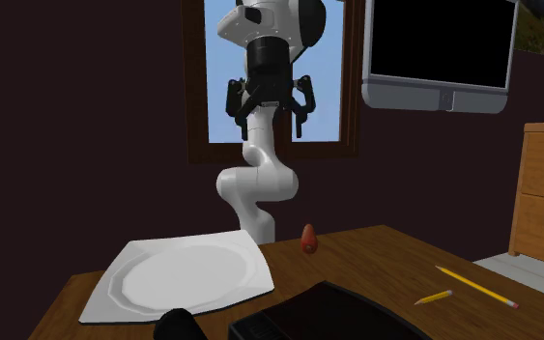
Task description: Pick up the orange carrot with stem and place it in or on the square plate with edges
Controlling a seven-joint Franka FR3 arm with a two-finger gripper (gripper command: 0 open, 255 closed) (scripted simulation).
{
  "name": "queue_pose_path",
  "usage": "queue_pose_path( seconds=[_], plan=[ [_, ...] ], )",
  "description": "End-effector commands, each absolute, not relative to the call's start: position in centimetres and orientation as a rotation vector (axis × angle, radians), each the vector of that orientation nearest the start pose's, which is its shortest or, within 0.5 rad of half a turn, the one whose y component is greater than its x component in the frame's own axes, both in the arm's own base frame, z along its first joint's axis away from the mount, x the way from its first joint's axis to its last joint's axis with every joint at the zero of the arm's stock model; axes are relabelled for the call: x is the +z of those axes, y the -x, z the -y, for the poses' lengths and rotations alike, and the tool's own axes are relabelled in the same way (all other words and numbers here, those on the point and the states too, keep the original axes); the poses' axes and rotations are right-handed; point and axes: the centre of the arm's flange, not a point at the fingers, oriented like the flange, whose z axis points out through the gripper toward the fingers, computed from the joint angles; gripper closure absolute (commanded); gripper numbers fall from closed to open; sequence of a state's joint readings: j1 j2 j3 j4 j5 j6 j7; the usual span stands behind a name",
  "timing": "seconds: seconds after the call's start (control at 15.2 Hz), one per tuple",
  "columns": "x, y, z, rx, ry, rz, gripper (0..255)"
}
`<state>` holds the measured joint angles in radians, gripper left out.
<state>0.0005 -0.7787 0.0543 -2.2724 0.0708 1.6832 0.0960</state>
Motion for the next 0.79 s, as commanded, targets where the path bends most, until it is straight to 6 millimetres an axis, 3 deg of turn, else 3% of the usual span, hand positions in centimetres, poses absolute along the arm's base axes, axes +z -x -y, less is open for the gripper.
queue_pose_path(
  seconds=[0.0,0.73],
  plan=[
    [63.9,-31.9,-3.1,-0.288,3.082,-0.084,0],
    [52.9,-24.3,-8.4,-0.245,3.099,-0.14,0]
  ],
)
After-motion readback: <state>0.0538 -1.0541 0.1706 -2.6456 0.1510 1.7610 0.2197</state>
